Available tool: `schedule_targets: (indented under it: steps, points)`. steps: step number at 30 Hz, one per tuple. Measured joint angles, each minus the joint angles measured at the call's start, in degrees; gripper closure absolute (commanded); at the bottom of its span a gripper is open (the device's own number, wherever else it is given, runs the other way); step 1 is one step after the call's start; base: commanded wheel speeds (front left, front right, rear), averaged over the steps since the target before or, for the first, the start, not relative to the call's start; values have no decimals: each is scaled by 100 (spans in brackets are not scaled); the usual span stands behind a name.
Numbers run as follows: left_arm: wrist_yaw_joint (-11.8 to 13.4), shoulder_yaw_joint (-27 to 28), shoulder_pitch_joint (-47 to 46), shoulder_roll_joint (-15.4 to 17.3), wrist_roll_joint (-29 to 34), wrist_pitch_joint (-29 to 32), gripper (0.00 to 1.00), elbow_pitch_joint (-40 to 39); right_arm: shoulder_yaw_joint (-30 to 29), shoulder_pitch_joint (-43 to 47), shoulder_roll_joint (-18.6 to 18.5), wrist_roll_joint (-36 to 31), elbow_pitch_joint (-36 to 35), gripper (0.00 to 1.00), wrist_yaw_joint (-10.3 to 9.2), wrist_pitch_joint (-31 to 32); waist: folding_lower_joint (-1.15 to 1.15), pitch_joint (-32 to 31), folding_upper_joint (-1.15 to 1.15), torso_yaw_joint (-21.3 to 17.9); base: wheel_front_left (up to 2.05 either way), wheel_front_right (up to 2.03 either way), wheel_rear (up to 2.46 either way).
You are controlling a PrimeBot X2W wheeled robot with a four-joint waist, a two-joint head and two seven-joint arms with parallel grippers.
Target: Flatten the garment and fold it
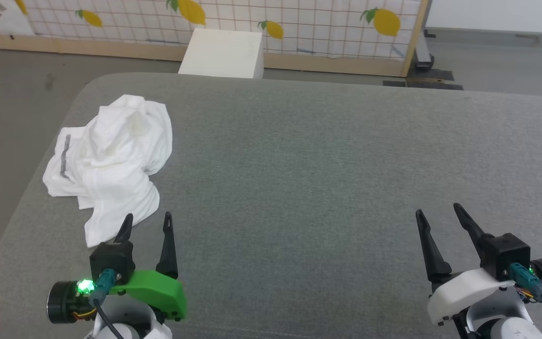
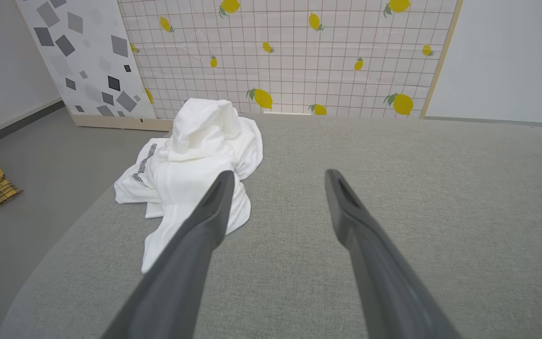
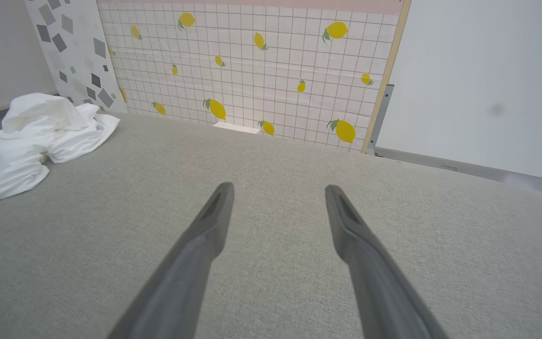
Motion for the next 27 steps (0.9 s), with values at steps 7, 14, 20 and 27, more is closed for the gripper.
schedule_targets:
  steps: [7, 14, 20, 27]
  points:
    - [40, 5, -4, 0, -71, -82, 0, 20, 14, -52, 0, -4, 7, 0, 0, -15, 0, 28, 0, 346, 0, 0, 0]
    - [76, 10, -4, 0, -194, -175, 0, 32, 48, -82, 0, -30, 5, 0, 0, -30, 0, 55, 0, 708, -6, -6, -6]
    - [147, 16, 0, 0, -223, -235, 0, 29, 86, -102, 2, -30, 7, 0, 0, -68, 0, 75, 0, 948, -16, -16, -16]
    - [210, 36, 5, 0, -265, -327, 0, 27, 111, -107, 1, -30, 14, 0, 0, -116, 0, 90, 0, 1163, -3, -3, -3]
